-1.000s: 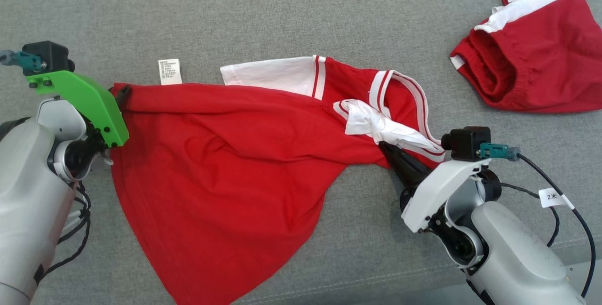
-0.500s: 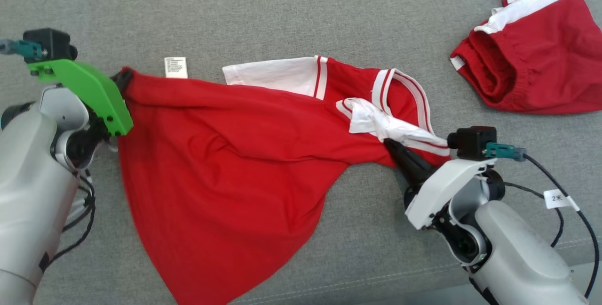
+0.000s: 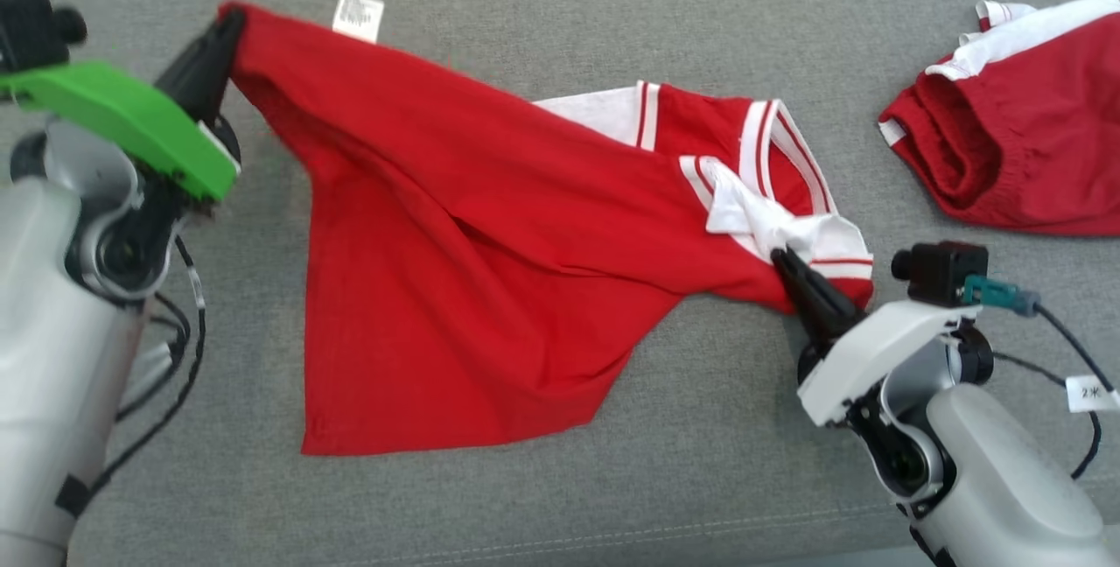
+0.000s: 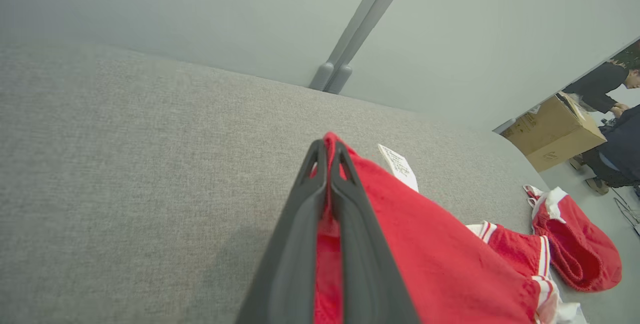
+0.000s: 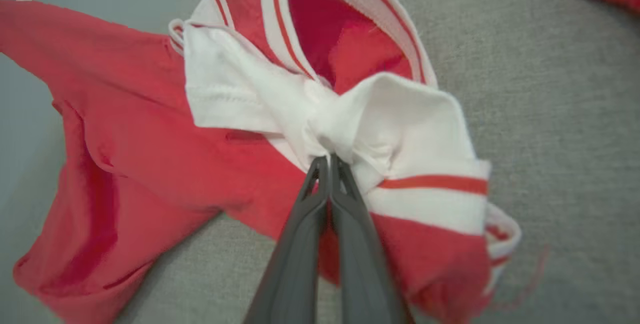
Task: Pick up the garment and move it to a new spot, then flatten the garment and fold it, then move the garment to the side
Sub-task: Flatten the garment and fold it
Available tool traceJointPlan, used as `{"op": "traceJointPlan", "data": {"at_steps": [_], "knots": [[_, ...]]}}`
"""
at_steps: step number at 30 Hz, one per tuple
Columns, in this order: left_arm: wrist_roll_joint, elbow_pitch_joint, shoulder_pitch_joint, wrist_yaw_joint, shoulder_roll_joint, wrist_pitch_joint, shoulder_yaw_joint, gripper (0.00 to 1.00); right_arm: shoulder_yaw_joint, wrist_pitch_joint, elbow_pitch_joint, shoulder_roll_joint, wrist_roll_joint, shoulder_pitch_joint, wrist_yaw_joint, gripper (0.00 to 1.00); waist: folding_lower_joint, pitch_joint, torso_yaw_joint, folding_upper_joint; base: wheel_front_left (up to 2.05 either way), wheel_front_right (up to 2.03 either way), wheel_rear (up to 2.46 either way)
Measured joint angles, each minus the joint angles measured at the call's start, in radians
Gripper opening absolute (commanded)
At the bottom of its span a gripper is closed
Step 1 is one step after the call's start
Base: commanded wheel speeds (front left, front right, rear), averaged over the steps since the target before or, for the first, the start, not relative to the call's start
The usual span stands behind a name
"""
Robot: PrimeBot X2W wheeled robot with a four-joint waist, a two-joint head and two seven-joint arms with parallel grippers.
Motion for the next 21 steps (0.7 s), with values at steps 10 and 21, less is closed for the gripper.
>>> {"op": "traceJointPlan", "data": {"at_steps": [10, 21], "knots": [[-0.082, -0.142, 0.222, -0.001, 0.026, -0.087, 0.054, 0.00, 0.028, -0.020, -0.052, -0.019, -0.009, 0.108, -0.008, 0.61, 0.0000, -0.051, 0.054, 0.0000, 0.00, 0.00, 0.00], [-0.130, -0.315, 0.416, 0.001, 0.071, -0.146, 0.098, 0.00, -0.041, -0.040, -0.214, -0.141, -0.058, 0.177, -0.070, 1.00, 0.0000, -0.106, 0.104, 0.0000, 0.00, 0.00, 0.00]]}}
